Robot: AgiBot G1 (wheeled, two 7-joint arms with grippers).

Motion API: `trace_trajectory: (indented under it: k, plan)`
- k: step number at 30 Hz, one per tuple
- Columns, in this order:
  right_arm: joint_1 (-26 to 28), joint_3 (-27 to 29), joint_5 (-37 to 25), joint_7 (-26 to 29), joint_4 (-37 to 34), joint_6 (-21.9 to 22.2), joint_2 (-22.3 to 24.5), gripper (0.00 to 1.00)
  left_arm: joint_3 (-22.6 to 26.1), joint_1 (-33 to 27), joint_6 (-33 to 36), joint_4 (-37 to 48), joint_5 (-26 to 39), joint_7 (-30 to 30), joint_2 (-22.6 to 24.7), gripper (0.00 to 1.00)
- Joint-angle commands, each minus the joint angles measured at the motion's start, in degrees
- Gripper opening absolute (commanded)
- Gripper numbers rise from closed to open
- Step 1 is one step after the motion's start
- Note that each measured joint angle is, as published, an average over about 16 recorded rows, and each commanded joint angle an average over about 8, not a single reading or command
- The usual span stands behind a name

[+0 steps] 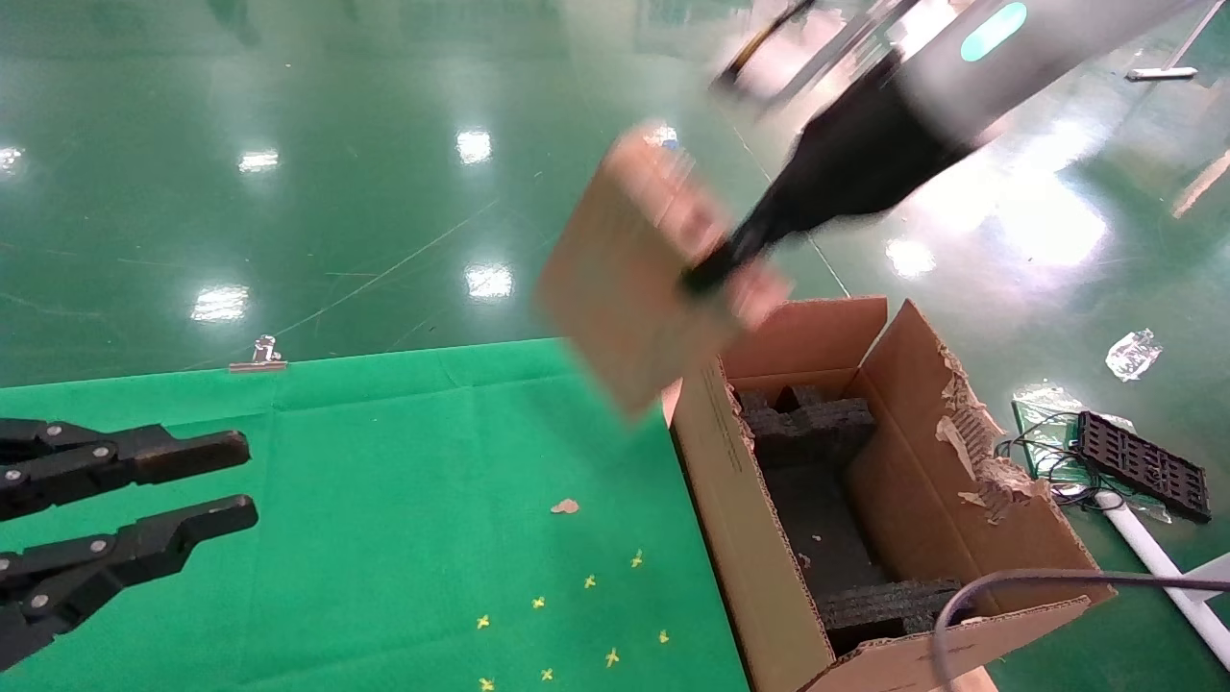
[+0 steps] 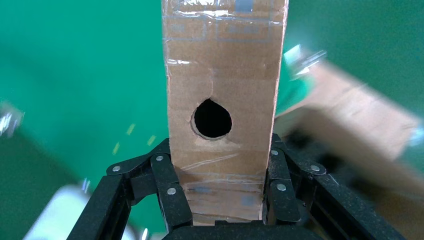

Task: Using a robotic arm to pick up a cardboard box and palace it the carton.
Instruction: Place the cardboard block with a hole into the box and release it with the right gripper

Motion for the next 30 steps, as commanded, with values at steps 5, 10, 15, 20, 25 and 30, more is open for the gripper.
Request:
trace_trajectory:
  k: [5,10,15,20,25,30]
  plan:
    - [6.6,0.5,-1.64,-4.16,-7.1,0.26,4.77,0.0,0.02,0.0,-0.01,0.0,-0.02,0.01,-0.01,0.0]
    - [7.96,-1.54,-4.74,-4.46,-11.2,-1.33,7.58,0.0,0.04,-0.01,-0.02,0.0,-0.03,0.02,-0.02,0.0]
    - [5.85,-3.86,-6.76,-3.88,-12.97,-2.75,10.49,0.0,0.06,-0.01,-0.03,0.0,-0.04,0.03,-0.02,0.0]
    - [2.07,-5.94,-7.76,-2.85,-13.43,-2.68,12.77,0.0,0.08,-0.02,-0.03,0.0,-0.05,0.04,-0.03,0.35]
    - [-1.8,-7.21,-8.19,-1.98,-14.33,-1.99,13.46,0.0,0.09,-0.02,-0.04,0.0,-0.07,0.05,-0.04,0.97]
    - [-5.01,-7.83,-8.33,-1.36,-16.01,-1.22,12.98,0.0,0.11,-0.02,-0.05,0.0,-0.08,0.06,-0.05,1.0]
